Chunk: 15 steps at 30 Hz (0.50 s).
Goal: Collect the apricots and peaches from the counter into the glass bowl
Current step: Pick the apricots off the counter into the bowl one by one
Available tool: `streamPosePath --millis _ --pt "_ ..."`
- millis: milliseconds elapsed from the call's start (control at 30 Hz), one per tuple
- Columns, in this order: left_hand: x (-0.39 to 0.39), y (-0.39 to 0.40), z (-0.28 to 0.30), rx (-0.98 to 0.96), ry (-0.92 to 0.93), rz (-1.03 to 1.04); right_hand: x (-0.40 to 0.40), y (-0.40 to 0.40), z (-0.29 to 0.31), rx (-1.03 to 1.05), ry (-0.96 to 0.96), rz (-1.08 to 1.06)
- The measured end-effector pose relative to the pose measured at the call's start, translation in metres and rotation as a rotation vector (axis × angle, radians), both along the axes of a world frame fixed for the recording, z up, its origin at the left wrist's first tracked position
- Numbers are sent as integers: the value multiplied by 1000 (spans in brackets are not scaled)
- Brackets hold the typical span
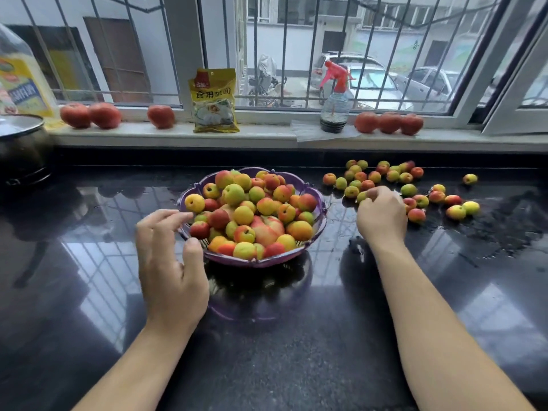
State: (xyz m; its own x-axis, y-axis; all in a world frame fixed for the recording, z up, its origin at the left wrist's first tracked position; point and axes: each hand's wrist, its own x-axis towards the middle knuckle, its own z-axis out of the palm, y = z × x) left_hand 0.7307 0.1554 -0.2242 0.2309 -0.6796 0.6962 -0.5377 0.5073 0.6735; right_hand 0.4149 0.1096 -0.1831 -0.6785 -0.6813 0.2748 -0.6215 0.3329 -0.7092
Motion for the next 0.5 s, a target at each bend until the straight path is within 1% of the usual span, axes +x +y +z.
streamPosePath --millis 67,133,200,300,500 --pt "-4 -5 -3 90 -23 -11 -14 0 -7 90 45 -95" --pt "-8 -8 -2 229 30 -53 -21 -2 -14 198 71 -120" --pt "-8 -7 1 313 104 -82 -25 -7 -20 267 104 -125" --pt "-5 -7 5 373 184 -104 -25 -13 -22 273 117 -162" --pt "3 -17 4 493 381 -175 -28 -7 -18 217 58 -233"
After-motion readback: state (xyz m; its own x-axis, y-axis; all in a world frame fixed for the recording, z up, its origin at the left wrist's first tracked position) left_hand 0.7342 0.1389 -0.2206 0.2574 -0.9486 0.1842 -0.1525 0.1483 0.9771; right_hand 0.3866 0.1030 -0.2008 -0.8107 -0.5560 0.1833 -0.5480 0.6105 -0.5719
